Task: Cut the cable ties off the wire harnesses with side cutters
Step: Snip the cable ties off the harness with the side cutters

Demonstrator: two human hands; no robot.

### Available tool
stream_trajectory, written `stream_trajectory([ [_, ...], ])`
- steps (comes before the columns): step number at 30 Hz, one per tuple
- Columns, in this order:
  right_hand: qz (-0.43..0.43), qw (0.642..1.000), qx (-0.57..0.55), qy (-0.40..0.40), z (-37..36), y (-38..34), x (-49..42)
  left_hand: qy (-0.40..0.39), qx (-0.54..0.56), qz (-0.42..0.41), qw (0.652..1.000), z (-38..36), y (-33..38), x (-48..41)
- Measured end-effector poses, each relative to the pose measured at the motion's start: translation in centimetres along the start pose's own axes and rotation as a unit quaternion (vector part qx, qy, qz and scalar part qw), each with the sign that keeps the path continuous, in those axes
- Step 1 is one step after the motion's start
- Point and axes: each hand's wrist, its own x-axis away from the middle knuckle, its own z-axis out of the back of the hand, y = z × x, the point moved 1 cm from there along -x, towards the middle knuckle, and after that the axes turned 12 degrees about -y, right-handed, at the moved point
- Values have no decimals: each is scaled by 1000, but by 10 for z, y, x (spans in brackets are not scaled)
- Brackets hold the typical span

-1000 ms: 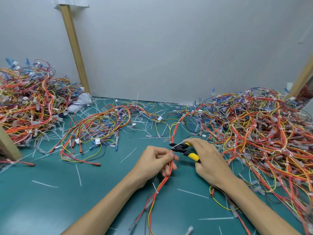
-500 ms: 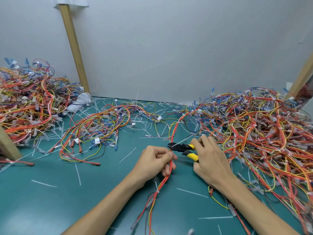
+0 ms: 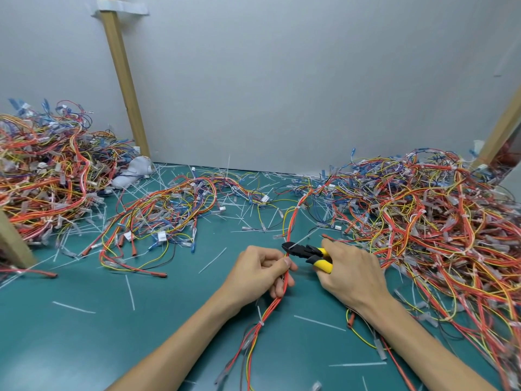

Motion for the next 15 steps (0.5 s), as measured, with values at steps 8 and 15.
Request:
stream_trajectory([
  [8, -16, 999, -20, -45, 1, 0, -1, -3, -6, -2, 1000, 0, 1, 0],
  [15, 20, 997, 17, 73, 5, -2, 1, 8, -2, -1, 1000, 1, 0, 0],
])
